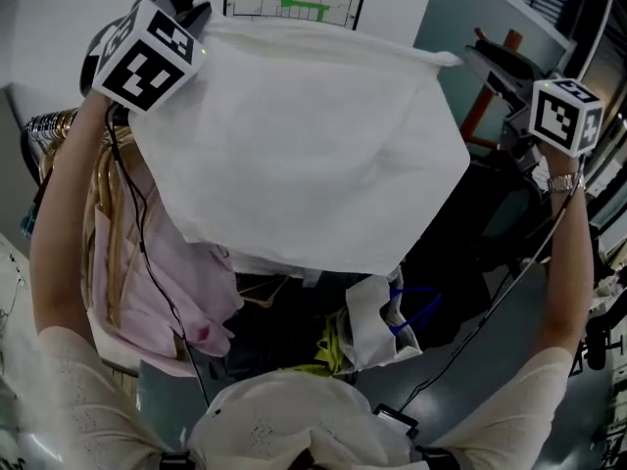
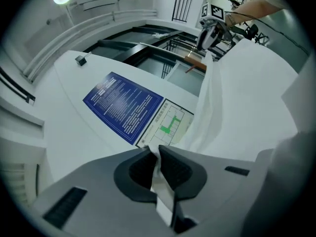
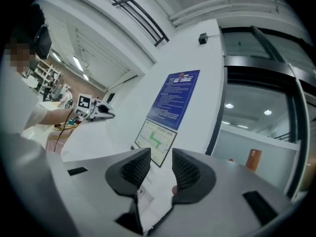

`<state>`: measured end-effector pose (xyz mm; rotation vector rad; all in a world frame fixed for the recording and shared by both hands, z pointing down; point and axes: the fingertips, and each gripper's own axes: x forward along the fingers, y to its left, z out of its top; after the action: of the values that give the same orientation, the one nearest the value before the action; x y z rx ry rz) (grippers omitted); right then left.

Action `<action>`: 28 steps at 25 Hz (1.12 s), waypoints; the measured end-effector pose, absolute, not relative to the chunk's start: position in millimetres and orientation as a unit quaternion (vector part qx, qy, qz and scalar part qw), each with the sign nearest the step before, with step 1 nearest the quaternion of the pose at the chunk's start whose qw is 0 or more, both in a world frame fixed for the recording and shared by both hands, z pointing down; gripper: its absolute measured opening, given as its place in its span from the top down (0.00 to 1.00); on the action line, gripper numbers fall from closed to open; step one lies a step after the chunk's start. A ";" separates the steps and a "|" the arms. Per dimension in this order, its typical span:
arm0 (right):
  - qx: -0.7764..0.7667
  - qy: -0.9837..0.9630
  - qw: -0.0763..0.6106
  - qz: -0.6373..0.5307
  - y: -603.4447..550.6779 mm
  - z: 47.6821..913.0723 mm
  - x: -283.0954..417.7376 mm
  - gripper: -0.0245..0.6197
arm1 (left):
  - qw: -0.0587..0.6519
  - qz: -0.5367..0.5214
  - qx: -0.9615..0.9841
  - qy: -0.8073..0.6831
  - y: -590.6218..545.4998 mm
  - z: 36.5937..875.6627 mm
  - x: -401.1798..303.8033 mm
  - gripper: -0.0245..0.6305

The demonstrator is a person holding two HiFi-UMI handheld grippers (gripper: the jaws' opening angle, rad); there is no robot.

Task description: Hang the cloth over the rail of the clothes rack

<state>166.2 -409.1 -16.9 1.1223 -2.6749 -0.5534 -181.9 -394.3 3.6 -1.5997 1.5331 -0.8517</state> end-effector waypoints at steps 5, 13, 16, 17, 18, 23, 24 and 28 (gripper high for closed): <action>0.362 -0.910 0.017 -0.202 -378.7 -47.8 149.5 0.77 | 0.409 -0.319 -0.624 0.585 -385.0 0.3 -169.0 0.93; 0.197 -0.923 0.095 -0.318 -315.9 -28.0 -36.7 0.77 | 0.424 -0.286 -0.637 0.576 -375.4 -8.2 -162.6 0.93; 0.175 -0.926 0.117 -0.313 -320.4 -11.6 -87.4 0.77 | 0.416 -0.273 -0.656 0.567 -371.1 -9.0 -161.1 0.93; 0.170 -0.927 0.126 -0.309 -324.5 -5.2 -101.5 0.77 | 0.415 -0.271 -0.662 0.562 -370.1 -9.9 -160.0 0.93; 0.166 -0.928 0.133 -0.306 -329.3 0.0 -114.4 0.77 | 0.416 -0.270 -0.667 0.557 -369.1 -11.1 -159.2 0.93; 0.182 -0.926 0.140 -0.300 -358.2 5.8 -158.6 0.77 | 0.424 -0.269 -0.684 0.529 -365.1 -12.9 -155.8 0.93; 0.188 -0.924 0.145 -0.300 -365.0 7.0 -163.6 0.77 | 0.423 -0.268 -0.689 0.524 -364.9 -12.0 -154.0 0.93; 0.189 -0.928 0.150 -0.284 -380.9 11.9 -173.0 0.87 | 0.427 -0.275 -0.690 0.517 -369.2 -2.6 -155.4 0.93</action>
<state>-173.0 -380.9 11.9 0.5416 -2.6668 -0.8152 -155.4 -369.2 -2.6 -1.7229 1.2910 -0.6867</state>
